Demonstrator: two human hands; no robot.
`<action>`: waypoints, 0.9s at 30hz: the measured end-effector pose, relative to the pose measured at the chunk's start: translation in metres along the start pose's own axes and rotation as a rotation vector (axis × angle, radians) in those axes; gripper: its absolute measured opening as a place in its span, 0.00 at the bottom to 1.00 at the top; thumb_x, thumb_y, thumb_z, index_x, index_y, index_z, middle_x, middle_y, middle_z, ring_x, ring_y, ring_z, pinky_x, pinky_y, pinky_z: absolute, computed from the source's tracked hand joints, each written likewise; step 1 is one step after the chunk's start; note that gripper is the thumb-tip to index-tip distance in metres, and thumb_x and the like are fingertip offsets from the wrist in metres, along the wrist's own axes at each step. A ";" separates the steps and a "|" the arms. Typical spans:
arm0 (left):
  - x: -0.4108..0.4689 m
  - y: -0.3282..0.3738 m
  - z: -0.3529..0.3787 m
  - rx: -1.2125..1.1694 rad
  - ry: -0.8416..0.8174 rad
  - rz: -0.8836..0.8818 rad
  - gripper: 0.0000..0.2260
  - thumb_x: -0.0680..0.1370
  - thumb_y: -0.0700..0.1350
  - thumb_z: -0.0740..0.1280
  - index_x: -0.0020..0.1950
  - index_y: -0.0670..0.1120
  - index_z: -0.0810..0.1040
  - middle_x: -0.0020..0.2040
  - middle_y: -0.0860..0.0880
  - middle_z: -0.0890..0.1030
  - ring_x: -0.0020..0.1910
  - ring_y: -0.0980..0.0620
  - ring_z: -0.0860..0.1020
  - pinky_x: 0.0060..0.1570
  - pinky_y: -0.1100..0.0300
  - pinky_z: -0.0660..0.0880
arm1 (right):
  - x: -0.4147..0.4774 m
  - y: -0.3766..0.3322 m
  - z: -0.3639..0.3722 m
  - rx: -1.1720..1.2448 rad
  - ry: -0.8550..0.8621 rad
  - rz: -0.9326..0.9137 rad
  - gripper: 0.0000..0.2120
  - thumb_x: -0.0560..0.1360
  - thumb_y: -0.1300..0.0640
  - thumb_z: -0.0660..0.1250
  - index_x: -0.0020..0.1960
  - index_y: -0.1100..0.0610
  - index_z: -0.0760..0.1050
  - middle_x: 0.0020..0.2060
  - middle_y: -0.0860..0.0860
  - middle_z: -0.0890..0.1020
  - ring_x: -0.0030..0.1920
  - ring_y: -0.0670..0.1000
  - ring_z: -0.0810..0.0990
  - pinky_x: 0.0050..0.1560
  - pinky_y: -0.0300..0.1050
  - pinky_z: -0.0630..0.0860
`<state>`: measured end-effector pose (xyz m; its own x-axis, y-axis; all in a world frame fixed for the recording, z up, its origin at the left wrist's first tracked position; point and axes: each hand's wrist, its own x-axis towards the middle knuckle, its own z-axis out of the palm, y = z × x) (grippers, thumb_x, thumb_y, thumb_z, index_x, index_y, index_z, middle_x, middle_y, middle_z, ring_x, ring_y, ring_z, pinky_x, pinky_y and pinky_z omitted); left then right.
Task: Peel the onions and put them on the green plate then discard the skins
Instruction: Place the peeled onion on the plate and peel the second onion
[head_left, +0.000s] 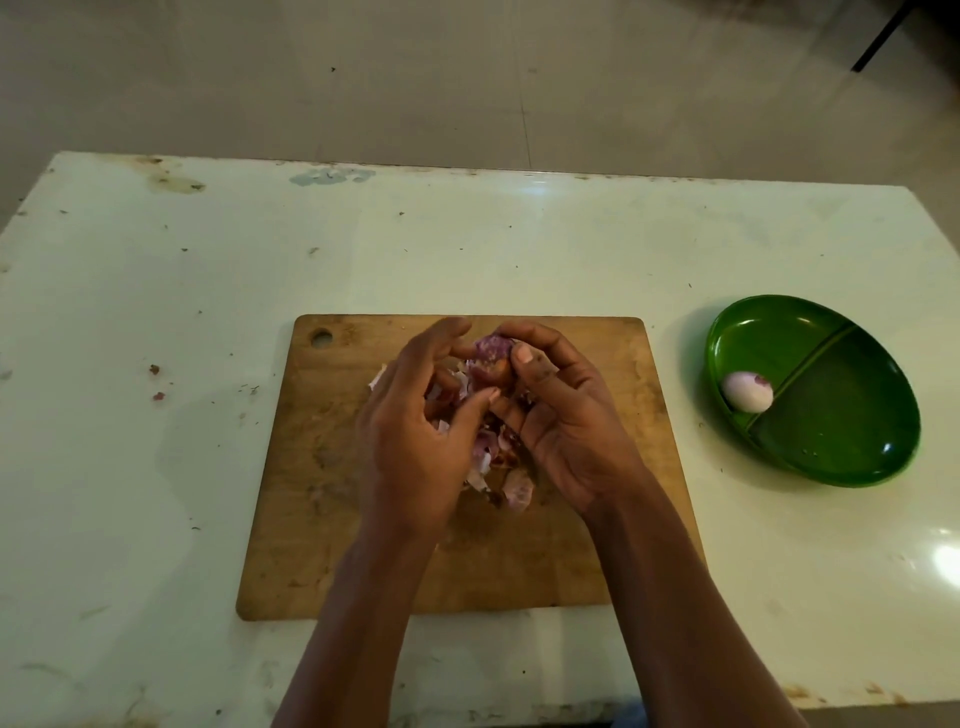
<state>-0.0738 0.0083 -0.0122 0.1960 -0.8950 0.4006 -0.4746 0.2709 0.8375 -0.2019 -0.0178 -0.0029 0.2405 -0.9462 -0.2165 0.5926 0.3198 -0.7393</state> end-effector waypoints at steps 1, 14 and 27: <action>-0.001 0.000 0.000 0.016 0.004 0.012 0.25 0.70 0.39 0.75 0.65 0.49 0.73 0.56 0.47 0.81 0.53 0.48 0.80 0.47 0.48 0.80 | 0.000 0.000 0.000 0.000 -0.004 0.001 0.11 0.73 0.62 0.65 0.55 0.61 0.76 0.46 0.55 0.83 0.46 0.51 0.82 0.46 0.43 0.81; 0.000 0.003 -0.003 0.148 0.016 0.061 0.22 0.67 0.37 0.76 0.60 0.43 0.78 0.46 0.44 0.82 0.44 0.51 0.81 0.43 0.68 0.78 | 0.001 0.002 0.000 -0.058 -0.011 -0.025 0.12 0.72 0.63 0.65 0.55 0.62 0.76 0.45 0.55 0.82 0.44 0.49 0.83 0.44 0.42 0.80; -0.001 -0.001 0.001 0.076 -0.089 0.121 0.13 0.72 0.38 0.73 0.55 0.42 0.79 0.44 0.48 0.80 0.43 0.50 0.80 0.39 0.51 0.81 | 0.003 -0.002 0.000 0.123 0.253 -0.069 0.07 0.78 0.60 0.61 0.50 0.61 0.77 0.44 0.55 0.84 0.50 0.55 0.82 0.44 0.45 0.82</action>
<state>-0.0739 0.0087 -0.0140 0.0584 -0.8861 0.4599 -0.5541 0.3544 0.7532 -0.2029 -0.0211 -0.0020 0.0057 -0.9433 -0.3318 0.6933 0.2428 -0.6785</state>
